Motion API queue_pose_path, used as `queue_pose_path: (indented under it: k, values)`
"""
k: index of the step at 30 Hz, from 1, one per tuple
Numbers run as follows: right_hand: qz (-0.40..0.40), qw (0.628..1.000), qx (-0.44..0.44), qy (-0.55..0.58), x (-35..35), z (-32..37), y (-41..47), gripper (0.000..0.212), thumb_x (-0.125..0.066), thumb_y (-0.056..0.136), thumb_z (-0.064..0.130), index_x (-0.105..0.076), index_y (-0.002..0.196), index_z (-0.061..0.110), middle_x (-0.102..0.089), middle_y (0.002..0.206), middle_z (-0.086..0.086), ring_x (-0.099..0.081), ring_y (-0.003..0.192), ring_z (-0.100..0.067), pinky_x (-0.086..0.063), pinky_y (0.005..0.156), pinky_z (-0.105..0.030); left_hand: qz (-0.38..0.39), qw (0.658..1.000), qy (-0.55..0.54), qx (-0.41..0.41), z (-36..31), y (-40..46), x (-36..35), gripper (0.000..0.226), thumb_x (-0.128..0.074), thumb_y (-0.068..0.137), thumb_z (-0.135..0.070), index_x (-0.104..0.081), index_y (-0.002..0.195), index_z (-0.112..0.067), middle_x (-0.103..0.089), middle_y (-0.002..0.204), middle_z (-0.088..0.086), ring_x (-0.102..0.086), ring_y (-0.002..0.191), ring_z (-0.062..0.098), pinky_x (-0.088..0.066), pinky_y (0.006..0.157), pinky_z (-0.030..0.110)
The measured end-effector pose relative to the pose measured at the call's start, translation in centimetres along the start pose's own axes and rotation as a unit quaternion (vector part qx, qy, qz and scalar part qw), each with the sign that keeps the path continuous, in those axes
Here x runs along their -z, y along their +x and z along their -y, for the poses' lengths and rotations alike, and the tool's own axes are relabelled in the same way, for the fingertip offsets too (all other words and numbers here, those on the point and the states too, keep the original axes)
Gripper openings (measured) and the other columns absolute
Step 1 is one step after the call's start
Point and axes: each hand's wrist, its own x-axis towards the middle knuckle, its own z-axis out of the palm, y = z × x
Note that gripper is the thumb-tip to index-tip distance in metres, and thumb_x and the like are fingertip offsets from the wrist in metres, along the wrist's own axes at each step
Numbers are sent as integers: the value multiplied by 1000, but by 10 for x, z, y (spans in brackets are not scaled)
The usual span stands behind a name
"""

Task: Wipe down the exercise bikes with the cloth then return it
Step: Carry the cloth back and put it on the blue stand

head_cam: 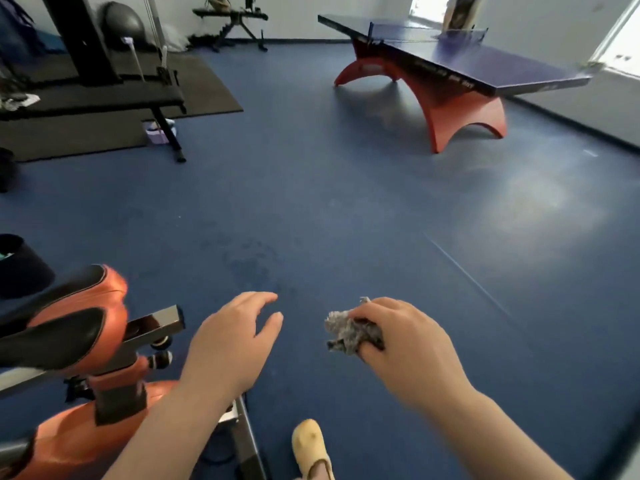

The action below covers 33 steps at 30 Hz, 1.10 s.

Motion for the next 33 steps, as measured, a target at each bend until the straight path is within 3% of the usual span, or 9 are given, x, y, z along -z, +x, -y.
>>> queue_pose_path:
  k: [7,11,15,20,23,26,30,33]
  values:
    - [42,998,36,-22,17,-54,125,33,-55,83,24,-57,113,38,-58,113,22,-50,110,-5,-37,65,-22,-4,1000,-1,21,-38,116,-27,36,-44,94,-45,-52,129,-38,-54,128,-23,-53,93,6,-37,78,23]
    - [33,996,77,-29,35,-68,188,34,-54,84,23,-57,115,37,-57,114,22,-50,111,-6,-36,66,-21,-5,999,0,41,-53,169,-27,37,-42,95,-43,-51,130,-36,-50,134,-23,-54,111,7,-44,86,27]
    - [41,993,106,-19,41,-79,242,35,-54,84,24,-56,115,39,-57,114,22,-50,110,-4,-34,64,-20,-12,997,15,72,-57,200,-18,37,-41,95,-46,-50,130,-40,-50,131,-25,-55,104,7,-42,81,24]
    - [50,983,178,-9,37,-79,329,37,-54,83,23,-57,116,39,-57,115,23,-51,111,-5,-36,66,-20,-89,983,22,160,-45,245,-5,37,-44,95,-45,-50,132,-39,-52,131,-21,-56,100,9,-42,83,26]
    - [78,967,244,-2,37,-70,383,36,-55,83,24,-58,115,40,-57,114,23,-51,111,-4,-40,68,-21,-145,963,12,227,-42,266,-1,37,-45,94,-45,-50,131,-40,-51,121,-26,-52,83,-5,-40,78,25]
    - [70,945,319,-12,41,-57,437,35,-55,82,23,-58,113,38,-59,113,21,-52,111,-4,-43,69,-22,-202,942,2,267,-41,291,3,37,-45,94,-46,-51,130,-40,-44,107,-29,-48,77,-13,-37,74,22]
    - [84,918,388,-14,36,-32,496,32,-57,82,22,-60,110,37,-61,112,19,-54,109,-6,-46,70,-24,-269,916,1,297,-43,316,9,37,-46,94,-45,-52,130,-37,-49,115,-28,-54,82,-6,-39,77,24]
    - [126,899,420,-5,21,1,520,32,-59,81,20,-63,107,36,-62,109,17,-58,100,-10,-50,69,-27,-287,897,18,337,-31,313,17,38,-45,94,-46,-52,130,-36,-52,129,-23,-56,106,4,-41,82,24]
